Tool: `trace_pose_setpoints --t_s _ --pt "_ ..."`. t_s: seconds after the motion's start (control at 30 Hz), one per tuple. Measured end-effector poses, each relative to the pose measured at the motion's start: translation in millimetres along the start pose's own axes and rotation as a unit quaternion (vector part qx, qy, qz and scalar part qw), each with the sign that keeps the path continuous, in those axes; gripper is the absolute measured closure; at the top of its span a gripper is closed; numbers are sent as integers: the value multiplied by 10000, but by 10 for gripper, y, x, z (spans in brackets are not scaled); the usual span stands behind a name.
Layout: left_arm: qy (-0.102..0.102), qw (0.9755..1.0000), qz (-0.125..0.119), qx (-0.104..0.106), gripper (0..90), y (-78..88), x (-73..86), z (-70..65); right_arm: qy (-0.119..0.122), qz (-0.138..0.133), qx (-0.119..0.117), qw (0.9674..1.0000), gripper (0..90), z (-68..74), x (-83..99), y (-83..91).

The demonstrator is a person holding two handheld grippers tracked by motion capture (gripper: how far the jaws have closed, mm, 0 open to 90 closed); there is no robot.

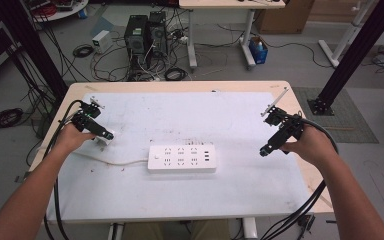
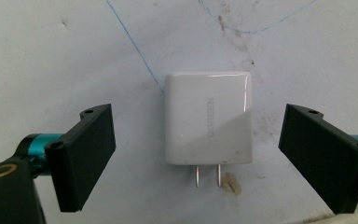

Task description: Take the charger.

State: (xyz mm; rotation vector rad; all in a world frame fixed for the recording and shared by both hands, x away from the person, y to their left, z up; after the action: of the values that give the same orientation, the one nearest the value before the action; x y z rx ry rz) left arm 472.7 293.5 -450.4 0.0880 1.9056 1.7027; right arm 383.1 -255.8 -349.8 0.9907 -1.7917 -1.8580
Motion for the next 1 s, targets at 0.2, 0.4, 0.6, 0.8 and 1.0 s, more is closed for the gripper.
trace_pose_setpoints --t_s 0.2,0.4,0.6,0.8,1.0 --pt "66 10000 30 1 108 -106 28 14 34 68 8 10000 17 0 -33 -28" --pt "30 10000 50 16 109 -199 16 -10 7 120 4 9999 17 15 -38 -47" --pt "11 10000 50 83 155 -279 16 -34 34 128 7 9999 17 1 -14 -53" --pt "103 9999 46 -23 197 -272 10 -27 -11 107 22 9999 17 -3 -6 -49" --pt "9 10000 -16 27 322 -235 11 -63 60 103 106 9999 17 -19 -15 -55"
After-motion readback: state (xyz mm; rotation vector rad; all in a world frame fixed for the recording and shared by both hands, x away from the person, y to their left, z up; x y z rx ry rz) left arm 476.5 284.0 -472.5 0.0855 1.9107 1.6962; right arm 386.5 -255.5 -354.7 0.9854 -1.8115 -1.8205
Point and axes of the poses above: each handheld gripper's, and its own axes: y roughly backward along the jaws, x roughly out of its underside, z roughly to its left, the point moved 6 cm from there along -y, roughly forward along the jaws, and after that the axes turned 2 degrees about y, right-handed, at the moved point
